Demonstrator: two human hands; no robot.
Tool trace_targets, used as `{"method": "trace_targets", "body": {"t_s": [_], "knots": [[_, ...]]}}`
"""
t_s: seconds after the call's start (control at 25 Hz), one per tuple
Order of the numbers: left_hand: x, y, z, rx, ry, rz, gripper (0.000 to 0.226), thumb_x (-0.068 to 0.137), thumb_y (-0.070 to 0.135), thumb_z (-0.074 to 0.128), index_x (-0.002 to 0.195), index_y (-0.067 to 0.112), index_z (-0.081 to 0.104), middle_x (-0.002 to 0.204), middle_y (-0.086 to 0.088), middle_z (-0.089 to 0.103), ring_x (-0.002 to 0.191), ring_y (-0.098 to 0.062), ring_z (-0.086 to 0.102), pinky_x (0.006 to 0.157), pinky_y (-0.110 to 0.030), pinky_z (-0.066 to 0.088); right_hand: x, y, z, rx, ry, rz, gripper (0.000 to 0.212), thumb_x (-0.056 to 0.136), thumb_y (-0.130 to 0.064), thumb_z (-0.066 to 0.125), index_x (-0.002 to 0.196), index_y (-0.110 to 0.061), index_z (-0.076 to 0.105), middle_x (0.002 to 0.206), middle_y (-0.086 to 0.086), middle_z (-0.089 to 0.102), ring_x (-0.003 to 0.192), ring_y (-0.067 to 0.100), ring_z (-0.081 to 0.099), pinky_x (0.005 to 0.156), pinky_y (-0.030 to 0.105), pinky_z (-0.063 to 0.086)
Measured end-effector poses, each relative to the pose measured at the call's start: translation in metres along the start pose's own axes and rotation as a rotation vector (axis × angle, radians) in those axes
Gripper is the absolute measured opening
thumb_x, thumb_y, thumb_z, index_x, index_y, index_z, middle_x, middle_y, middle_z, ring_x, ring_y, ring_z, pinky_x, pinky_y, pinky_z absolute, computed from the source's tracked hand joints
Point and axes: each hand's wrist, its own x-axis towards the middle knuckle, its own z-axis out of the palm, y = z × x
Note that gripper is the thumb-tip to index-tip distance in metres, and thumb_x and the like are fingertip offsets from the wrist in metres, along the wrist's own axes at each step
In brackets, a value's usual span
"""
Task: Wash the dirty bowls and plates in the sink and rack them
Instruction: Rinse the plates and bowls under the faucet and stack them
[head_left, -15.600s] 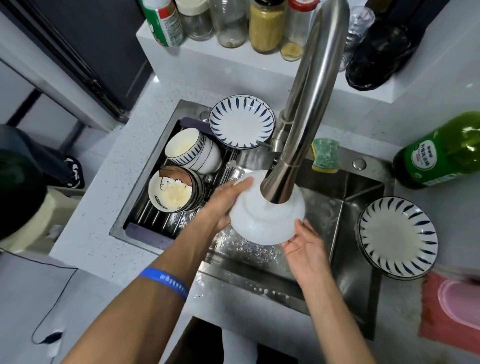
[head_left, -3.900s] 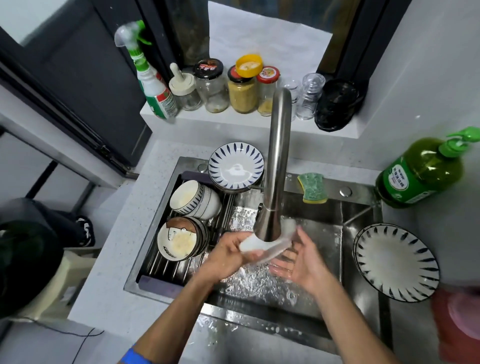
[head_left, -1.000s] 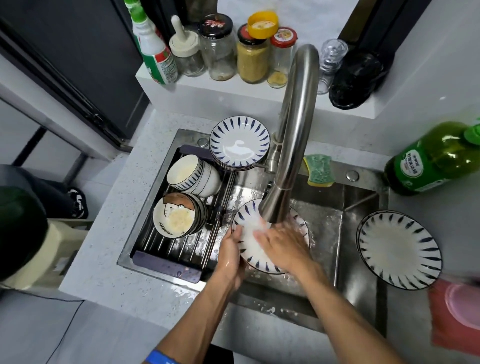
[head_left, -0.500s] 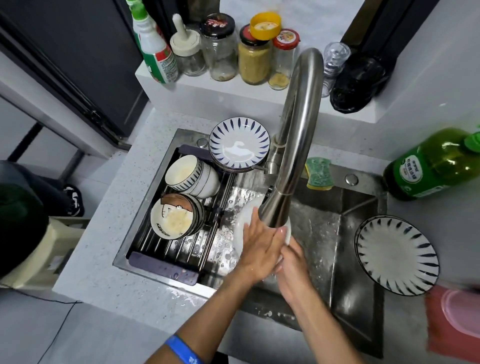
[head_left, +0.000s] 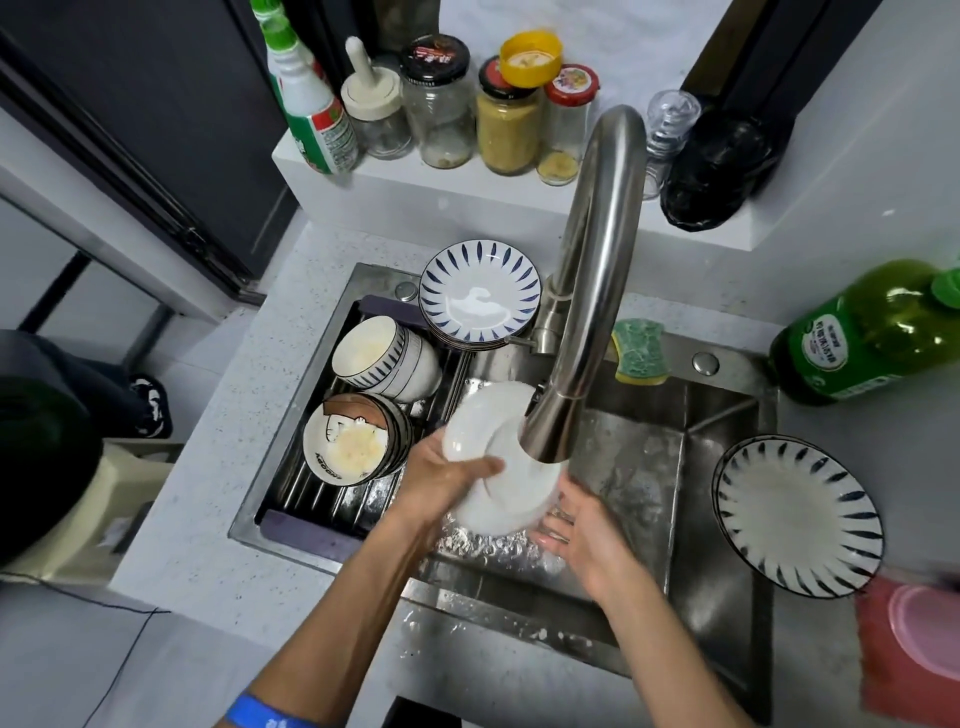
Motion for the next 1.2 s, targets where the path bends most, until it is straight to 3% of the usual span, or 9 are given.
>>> {"method": "trace_targets", "body": {"t_s": [0.12,0.24,0.32,0.4,0.56,0.72,0.84,1.04,1.2], "knots": [[-0.014,-0.017,0.001,0.764,-0.16,0.352,0.029,0.082,0.013,0.077,0.108,0.026,0.073,0.101,0.007,0.073,0.09,-0.008,0.069,0.071,-0.023,0.059,0.001,-0.018,-0.007,0.035,-0.076,0.142,0.049,0.098,-0.05,0.046,0.123,-0.009,0.057,0.12,0.018,0.066,0.108,0.035,0.064,0.089,0.052,0.053],[-0.008,-0.039,-0.001,1.354,-0.256,0.85,0.049,0.076,0.008,0.069,0.114,0.038,0.071,0.119,0.019,0.069,0.115,-0.005,0.062,0.104,-0.031,0.048,0.001,-0.017,-0.008,0.123,0.002,0.151,0.032,0.091,-0.006,0.051,0.121,0.002,0.058,0.099,0.019,0.072,0.083,0.032,0.07,0.058,0.041,0.06],[-0.003,-0.049,0.0,1.153,-0.103,0.866,0.06,0.067,0.0,0.073,0.115,0.036,0.071,0.138,0.013,0.058,0.135,-0.012,0.044,0.112,-0.04,0.039,0.001,-0.01,-0.01,0.163,-0.001,0.084,0.038,0.086,0.006,0.048,0.123,0.001,0.059,0.103,0.019,0.072,0.083,0.03,0.071,0.056,0.036,0.06],[-0.013,-0.042,0.01,0.719,0.13,0.595,0.084,0.067,-0.01,0.07,0.135,0.036,0.057,0.158,0.004,0.032,0.146,-0.019,0.027,0.118,-0.043,0.031,0.003,-0.007,-0.01,0.24,-0.036,0.011,0.041,0.087,0.005,0.052,0.126,-0.004,0.061,0.115,0.017,0.07,0.098,0.032,0.07,0.067,0.037,0.061],[-0.034,-0.026,0.02,-0.329,-0.045,0.106,0.103,0.065,-0.012,0.056,0.142,0.053,0.036,0.141,0.0,0.054,0.119,-0.023,0.059,0.094,-0.047,0.051,0.002,-0.002,-0.007,0.359,-0.085,-0.056,0.041,0.088,-0.002,0.058,0.128,-0.007,0.06,0.12,0.013,0.069,0.11,0.031,0.066,0.082,0.041,0.059],[-0.036,-0.004,0.019,0.303,0.254,0.192,0.028,0.1,0.019,0.056,0.127,0.026,0.054,0.127,0.0,0.063,0.115,-0.014,0.059,0.092,-0.022,0.045,0.003,0.002,0.011,0.311,-0.16,-0.112,0.046,0.085,-0.003,0.059,0.131,-0.006,0.057,0.126,0.014,0.065,0.11,0.032,0.065,0.092,0.043,0.052],[-0.037,0.005,0.011,0.511,0.54,0.443,0.04,0.101,0.025,0.051,0.137,0.009,0.051,0.134,-0.008,0.052,0.116,-0.012,0.048,0.098,-0.021,0.036,0.001,-0.009,0.021,0.059,0.011,-0.178,0.035,0.091,-0.003,0.058,0.125,-0.012,0.058,0.117,0.006,0.065,0.093,0.019,0.065,0.074,0.03,0.051],[-0.003,0.055,-0.003,0.225,0.653,0.447,0.013,0.099,0.025,0.055,0.109,0.017,0.058,0.117,-0.002,0.06,0.107,-0.017,0.057,0.095,-0.032,0.046,-0.012,-0.014,0.016,-0.076,0.061,-0.155,0.014,0.097,-0.009,0.054,0.101,-0.02,0.063,0.11,0.005,0.069,0.104,0.023,0.064,0.091,0.039,0.052],[0.079,0.085,-0.01,-0.154,0.536,0.193,0.038,0.074,0.039,0.068,0.107,0.02,0.062,0.113,-0.009,0.069,0.103,-0.03,0.068,0.092,-0.054,0.055,-0.015,-0.009,-0.001,-0.066,0.058,-0.087,0.017,0.098,-0.012,0.053,0.111,-0.016,0.063,0.109,0.004,0.071,0.101,0.025,0.068,0.092,0.045,0.054]]}}
